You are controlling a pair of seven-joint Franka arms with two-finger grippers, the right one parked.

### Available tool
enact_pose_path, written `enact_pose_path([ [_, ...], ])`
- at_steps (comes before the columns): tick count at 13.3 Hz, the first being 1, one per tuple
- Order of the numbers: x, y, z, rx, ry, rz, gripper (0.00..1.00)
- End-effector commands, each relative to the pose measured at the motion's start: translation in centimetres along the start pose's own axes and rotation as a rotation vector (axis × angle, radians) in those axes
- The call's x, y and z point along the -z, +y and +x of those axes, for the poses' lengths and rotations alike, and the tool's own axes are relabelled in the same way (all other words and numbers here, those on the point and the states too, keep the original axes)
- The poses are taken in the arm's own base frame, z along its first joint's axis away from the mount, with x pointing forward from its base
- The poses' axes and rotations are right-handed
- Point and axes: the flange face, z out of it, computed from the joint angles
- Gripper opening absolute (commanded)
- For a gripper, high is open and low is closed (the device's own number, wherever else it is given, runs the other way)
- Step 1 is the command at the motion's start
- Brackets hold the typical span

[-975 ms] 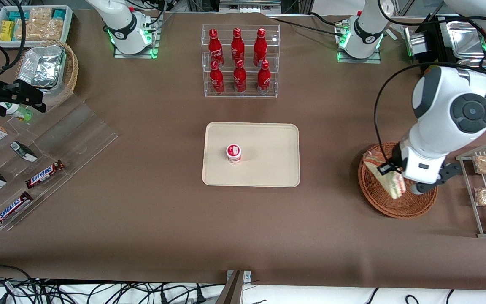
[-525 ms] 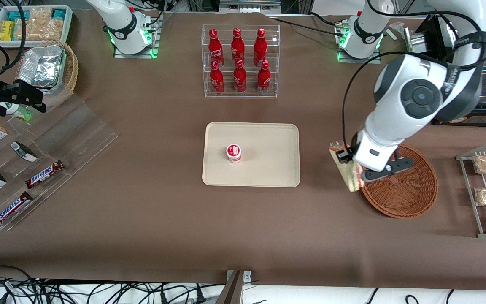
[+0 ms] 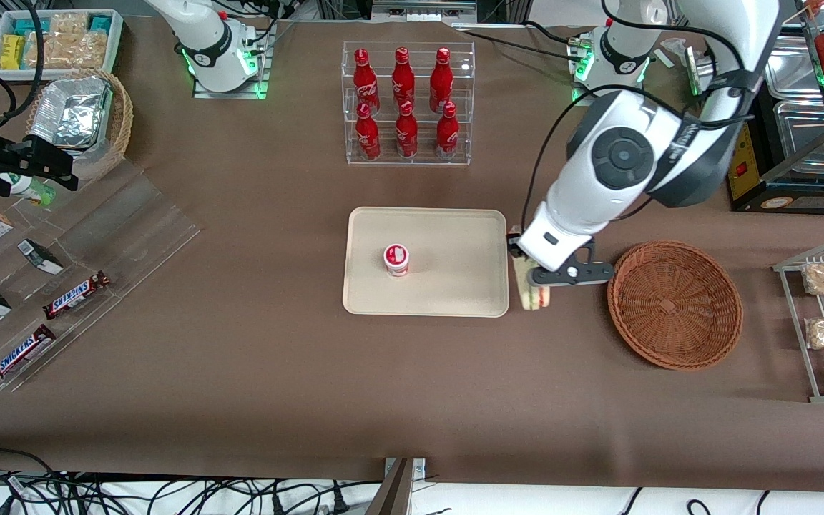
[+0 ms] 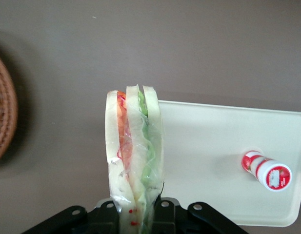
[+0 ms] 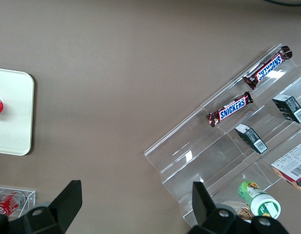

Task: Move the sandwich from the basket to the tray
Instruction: 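Lift the sandwich and carry it with the left gripper to the tray, then lower the sandwich onto the tray beside the cup and open the left gripper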

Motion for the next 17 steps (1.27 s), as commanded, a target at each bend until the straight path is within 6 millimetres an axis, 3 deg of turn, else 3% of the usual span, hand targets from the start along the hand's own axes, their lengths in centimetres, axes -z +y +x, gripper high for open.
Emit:
enact_pose_path([
  [1,-2.9,2.7,-1.6,-0.044,-0.002,-0.007,0.00],
  [4,-6.0,4.8,-3.7,-0.029,0.033,-0.004,0.00],
  [8,-12.7,7.6,-5.8,-0.010,0.061,0.079,0.00],
  [12,-17.5,8.5,-7.7,-0.071,0.019,0.130,0.00],
  [15,-18.9,8.4,-8.2,-0.104,0.021,0.160,0.00],
  [16,-19.0,8.3,-8.2,-0.104,0.019,0.161,0.10],
  [17,-19.0,8.3,-8.2,-0.102,0.020,0.161,0.45],
])
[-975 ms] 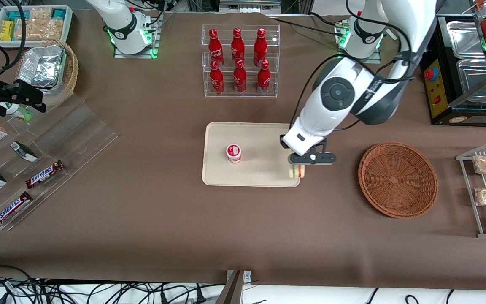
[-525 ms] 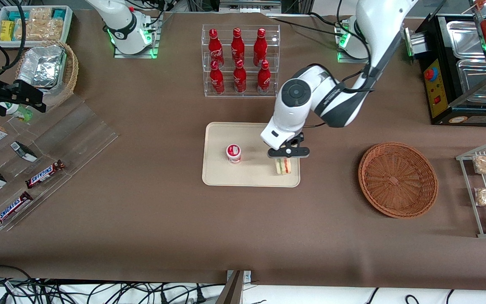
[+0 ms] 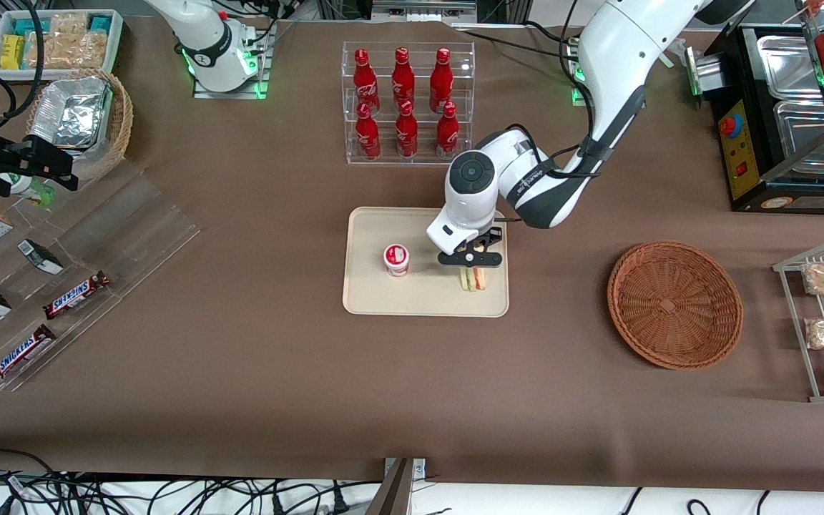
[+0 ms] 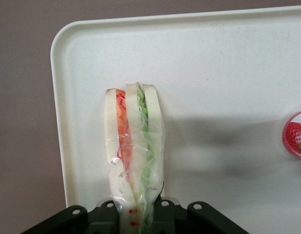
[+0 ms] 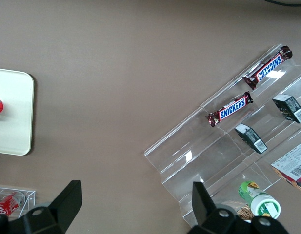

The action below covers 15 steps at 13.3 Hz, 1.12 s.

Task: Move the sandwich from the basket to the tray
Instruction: 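Lower the sandwich onto the tray beside the cup and open the left gripper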

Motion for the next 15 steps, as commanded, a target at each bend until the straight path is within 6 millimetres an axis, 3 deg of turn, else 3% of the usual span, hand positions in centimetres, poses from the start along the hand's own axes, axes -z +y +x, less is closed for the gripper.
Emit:
enact_pose_path([
  [1,0.1,0.1,-0.2,-0.005,0.021,0.014,0.99],
  [4,0.7,-0.1,0.1,0.002,0.024,0.016,1.00],
  [6,3.3,-0.9,1.1,0.033,0.055,-0.004,1.00],
  [11,13.6,-6.9,6.3,0.214,0.075,-0.051,1.00],
  [13,17.4,-11.0,8.9,0.288,0.070,-0.032,1.00],
  [15,20.1,-14.3,10.2,0.339,0.055,-0.016,1.00],
])
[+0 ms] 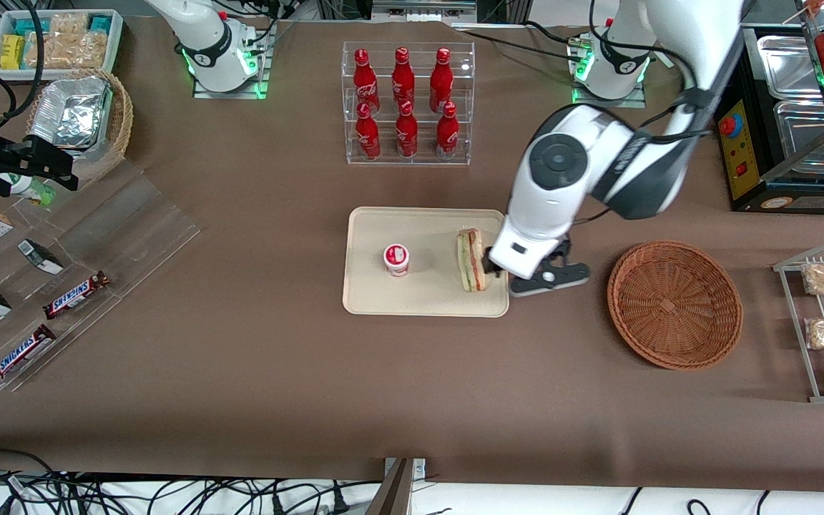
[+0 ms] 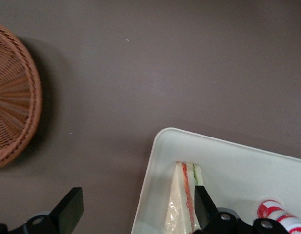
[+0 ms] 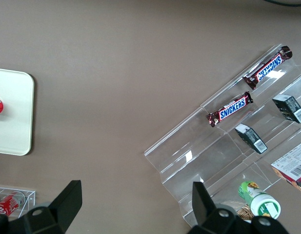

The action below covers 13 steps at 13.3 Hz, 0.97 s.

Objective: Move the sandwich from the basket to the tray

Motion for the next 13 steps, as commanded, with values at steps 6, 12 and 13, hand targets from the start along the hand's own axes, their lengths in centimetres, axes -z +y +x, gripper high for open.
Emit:
enact_pose_path([
  [6,5.5,-7.2,4.7,0.077,-0.067,-0.030,1.00],
  [12,7.9,-12.0,6.0,-0.013,-0.084,-0.075,1.00],
  [13,8.1,-13.0,5.9,-0.031,-0.095,-0.063,1.00],
])
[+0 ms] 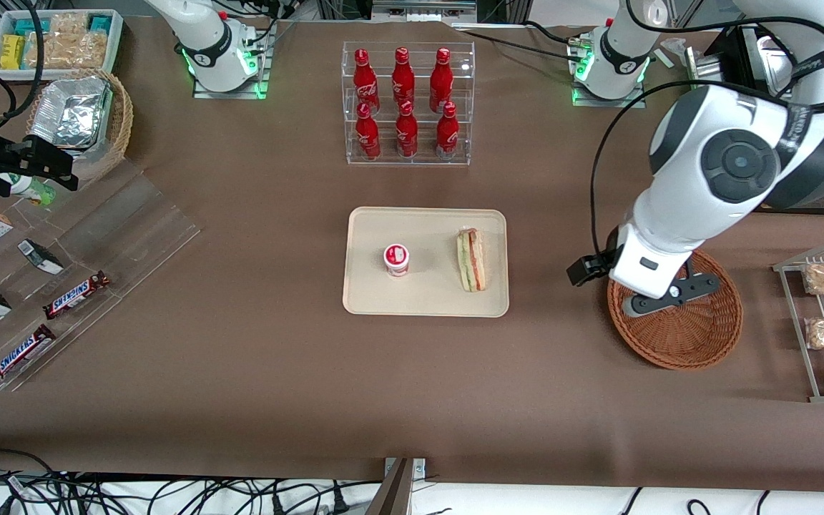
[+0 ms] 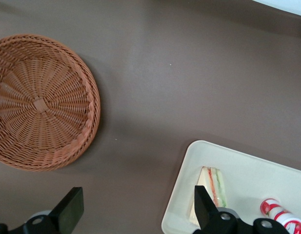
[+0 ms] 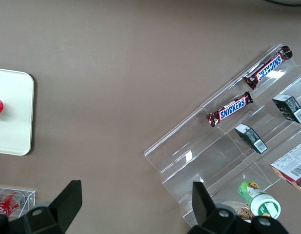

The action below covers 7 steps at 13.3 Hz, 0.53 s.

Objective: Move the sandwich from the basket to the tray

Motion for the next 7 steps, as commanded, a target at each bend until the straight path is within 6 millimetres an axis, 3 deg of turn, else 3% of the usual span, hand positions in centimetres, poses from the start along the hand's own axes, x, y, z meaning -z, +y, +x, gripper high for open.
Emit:
enact_pose_path([
  [1,2.4,-3.1,-1.1,-0.064,-0.023,0.003,1.00],
  [7,8.4,-10.6,-3.0,-0.254,-0.024,0.026,1.00],
])
